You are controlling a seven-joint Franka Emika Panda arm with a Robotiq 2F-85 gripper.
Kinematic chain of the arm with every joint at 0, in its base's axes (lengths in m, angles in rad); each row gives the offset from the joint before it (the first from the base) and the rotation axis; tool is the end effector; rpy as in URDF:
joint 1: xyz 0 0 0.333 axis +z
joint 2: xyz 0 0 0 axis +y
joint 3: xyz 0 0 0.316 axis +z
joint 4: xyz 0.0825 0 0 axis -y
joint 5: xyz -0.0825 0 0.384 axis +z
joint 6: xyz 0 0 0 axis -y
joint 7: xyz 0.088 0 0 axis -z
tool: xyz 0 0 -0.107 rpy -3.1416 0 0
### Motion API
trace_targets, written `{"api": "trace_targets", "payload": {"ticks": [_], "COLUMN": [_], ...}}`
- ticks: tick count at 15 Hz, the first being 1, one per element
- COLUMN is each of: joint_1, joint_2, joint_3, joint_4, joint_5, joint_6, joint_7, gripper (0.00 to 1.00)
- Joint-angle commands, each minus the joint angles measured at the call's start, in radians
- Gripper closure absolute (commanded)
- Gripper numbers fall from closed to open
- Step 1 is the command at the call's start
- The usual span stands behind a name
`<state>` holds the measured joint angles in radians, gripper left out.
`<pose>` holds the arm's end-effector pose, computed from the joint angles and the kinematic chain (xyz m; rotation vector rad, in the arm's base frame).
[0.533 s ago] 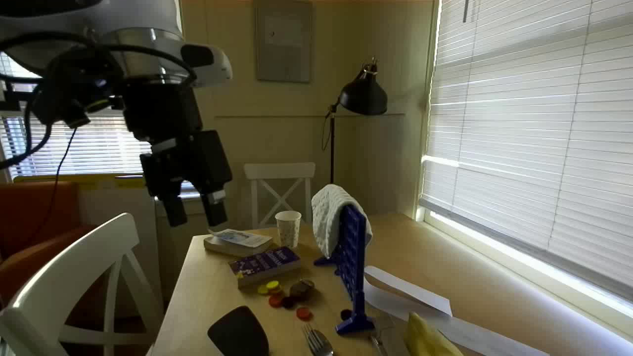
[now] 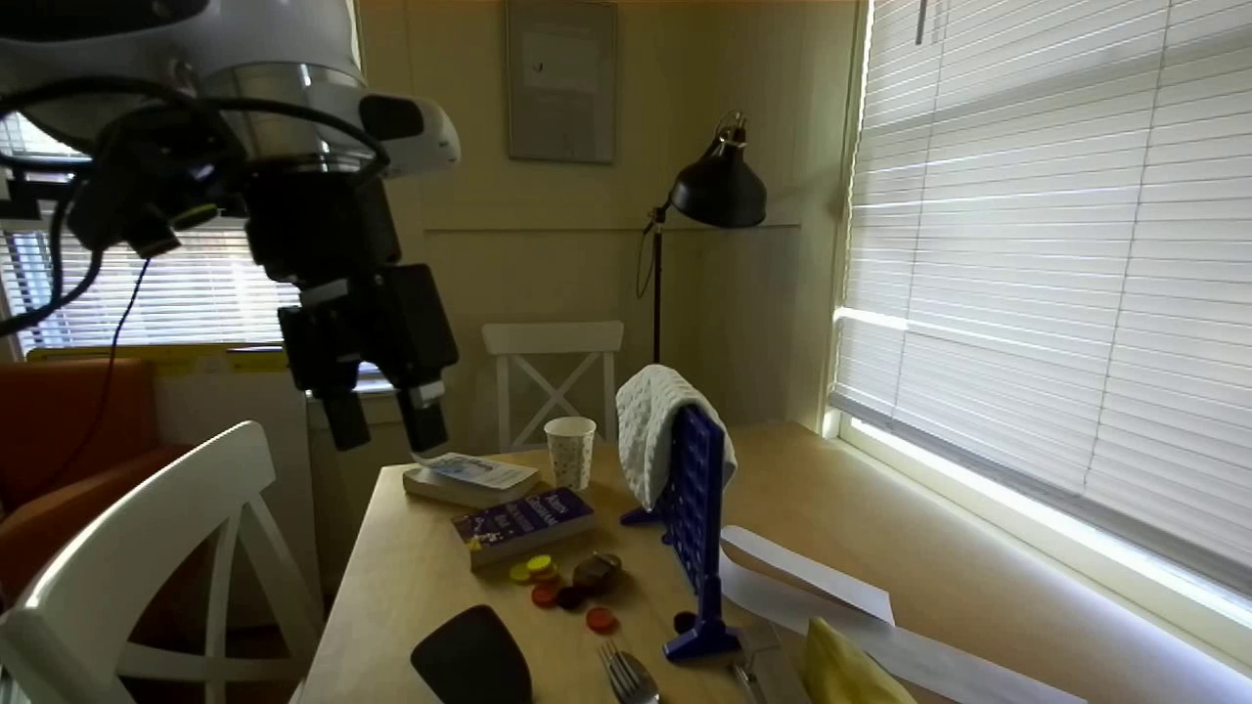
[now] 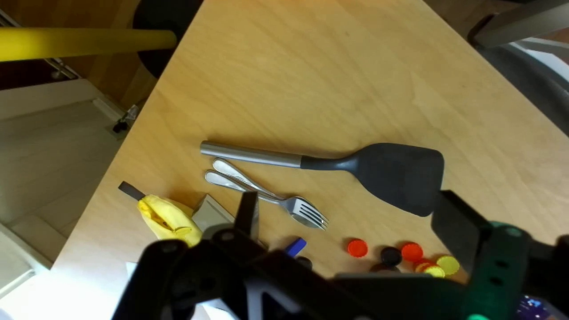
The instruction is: Move the paper to the front of the blue object close to the blue book
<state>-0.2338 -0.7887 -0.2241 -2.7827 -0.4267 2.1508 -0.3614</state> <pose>0.2869 -0.1553 0.4351 2.8722 0.2369 0.0967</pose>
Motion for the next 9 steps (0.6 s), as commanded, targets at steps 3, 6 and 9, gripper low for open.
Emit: {"api": "trace_targets", "payload": {"ticks": [3, 6, 9], "joint_1": [0.059, 0.084, 0.096], "joint_2": [0.184, 0.308, 0.438], "joint_3": [-0.052, -0.073, -0.095], "joint_4": [0.132, 0.248, 0.387], "joint_5": [0.210, 0.347, 0.492], "joint_6": [0.025, 0.039, 0.045], "joint_7": [0.107, 0.151, 0.177], "gripper": [0.00, 0.00, 0.00]}}
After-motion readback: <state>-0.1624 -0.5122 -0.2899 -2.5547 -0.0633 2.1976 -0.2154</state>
